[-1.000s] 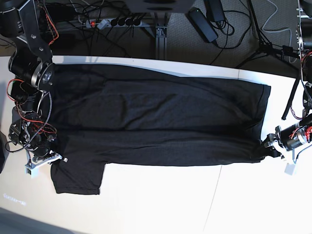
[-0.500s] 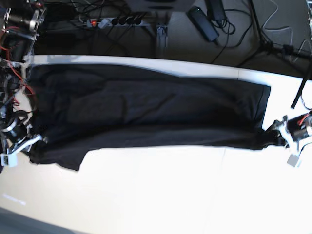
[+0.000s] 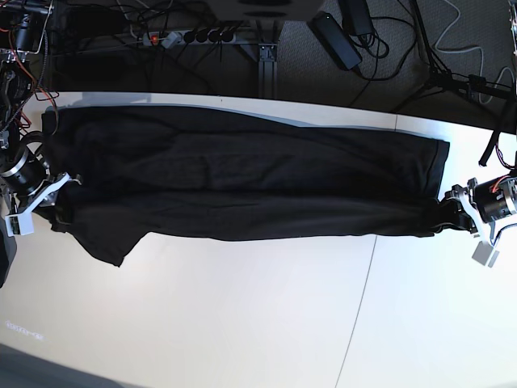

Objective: Fold the T-shirt properly
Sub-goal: 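Fold the sleeve end inward with the right gripper, left gripper holding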

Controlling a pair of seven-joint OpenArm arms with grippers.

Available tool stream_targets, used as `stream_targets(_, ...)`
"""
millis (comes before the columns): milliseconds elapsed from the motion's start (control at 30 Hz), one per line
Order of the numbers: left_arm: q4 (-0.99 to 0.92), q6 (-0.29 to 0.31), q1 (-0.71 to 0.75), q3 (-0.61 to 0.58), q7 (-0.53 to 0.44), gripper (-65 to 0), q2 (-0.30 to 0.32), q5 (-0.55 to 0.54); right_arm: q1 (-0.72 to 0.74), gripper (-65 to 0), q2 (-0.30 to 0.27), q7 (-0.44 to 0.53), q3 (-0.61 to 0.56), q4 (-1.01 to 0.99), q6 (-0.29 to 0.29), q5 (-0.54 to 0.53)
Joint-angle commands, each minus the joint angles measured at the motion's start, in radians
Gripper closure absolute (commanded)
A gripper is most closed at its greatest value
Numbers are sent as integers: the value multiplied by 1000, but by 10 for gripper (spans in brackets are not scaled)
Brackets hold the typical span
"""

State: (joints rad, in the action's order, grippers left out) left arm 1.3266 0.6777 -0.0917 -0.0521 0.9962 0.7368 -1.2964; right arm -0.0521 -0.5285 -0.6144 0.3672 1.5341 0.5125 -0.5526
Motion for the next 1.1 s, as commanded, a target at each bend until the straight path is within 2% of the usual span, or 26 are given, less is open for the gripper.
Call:
stream_targets(0, 15, 20, -19, 13, -30, 0, 22, -5, 16, -244, -19, 35, 13, 15, 59, -13)
stream_targets(33, 15, 20, -19, 13, -41, 0, 22, 4, 16, -326, -19, 42, 13, 15, 59, -13)
stream_targets(67, 15, 20, -19, 13, -50, 0, 22, 11, 17, -377, -20, 47, 13, 16, 56, -13)
stream_targets(100, 15, 20, -19, 13, -54, 0, 22, 20, 24, -391, -19, 50, 16, 16, 54, -11)
stream_targets(333, 15, 20, -19, 13, -49, 0, 22, 29, 113, -390, -23, 91, 117, -51, 20, 111)
stream_targets(600, 15, 20, -19, 13, -44, 0, 23, 29, 347, -390, -24, 91, 119, -546, 15, 127)
stream_targets(800, 15, 20, -19, 13, -27, 0, 23, 22, 420, -390, -18, 91, 91, -725, 15, 127)
stream_targets(967, 15, 20, -20, 13, -36, 0, 22, 22, 428, -390, -2, 97, -8, -748, 15, 130)
stream_targets(1000, 15, 20, -22, 13, -36, -35, 22, 23, 428, -390, 3, 106, -31, -748, 15, 144)
stream_targets(1067, 15, 20, -22, 13, -35, -147, 23, 23, 428, -390, 16, 143, -70, -748, 14, 189)
